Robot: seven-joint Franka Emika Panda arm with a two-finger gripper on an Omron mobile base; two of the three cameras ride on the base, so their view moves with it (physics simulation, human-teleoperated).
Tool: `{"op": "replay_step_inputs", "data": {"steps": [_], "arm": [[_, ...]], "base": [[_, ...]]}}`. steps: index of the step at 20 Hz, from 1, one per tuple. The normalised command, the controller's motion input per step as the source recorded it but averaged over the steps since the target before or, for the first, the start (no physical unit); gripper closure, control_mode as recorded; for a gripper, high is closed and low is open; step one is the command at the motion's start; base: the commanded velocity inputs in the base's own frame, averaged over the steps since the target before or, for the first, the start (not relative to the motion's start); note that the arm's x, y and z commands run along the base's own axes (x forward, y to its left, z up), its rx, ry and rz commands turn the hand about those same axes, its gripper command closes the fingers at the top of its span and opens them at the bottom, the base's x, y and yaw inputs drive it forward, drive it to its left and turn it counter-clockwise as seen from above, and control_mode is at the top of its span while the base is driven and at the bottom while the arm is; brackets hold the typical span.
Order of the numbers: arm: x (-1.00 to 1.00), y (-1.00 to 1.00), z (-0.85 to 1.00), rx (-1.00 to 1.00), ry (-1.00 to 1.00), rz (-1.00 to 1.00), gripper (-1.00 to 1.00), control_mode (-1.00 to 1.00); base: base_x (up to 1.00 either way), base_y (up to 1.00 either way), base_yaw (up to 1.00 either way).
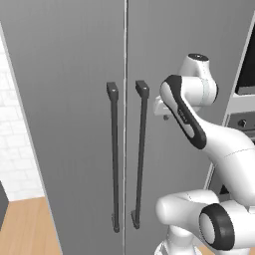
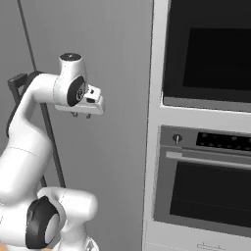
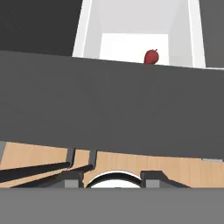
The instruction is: Take the strawberry from the fridge and place it on top of the pancake, located on the dining counter.
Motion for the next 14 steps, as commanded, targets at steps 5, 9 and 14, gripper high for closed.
{"op": "replay_step_inputs", "data": {"steps": [5,9,14], "arm": [[-0.01,0.0,0.0,0.0,0.0,0.0,-1.0,1.0],[0.0,0.0,0.0,0.0,0.0,0.0,-1.0,1.0],[0.0,0.0,0.0,0.0,0.0,0.0,-1.0,1.0]], "base": [[0.0,0.0,0.0],[-0.65,0.01,0.0],[-0.95,0.25,-0.03]]}}
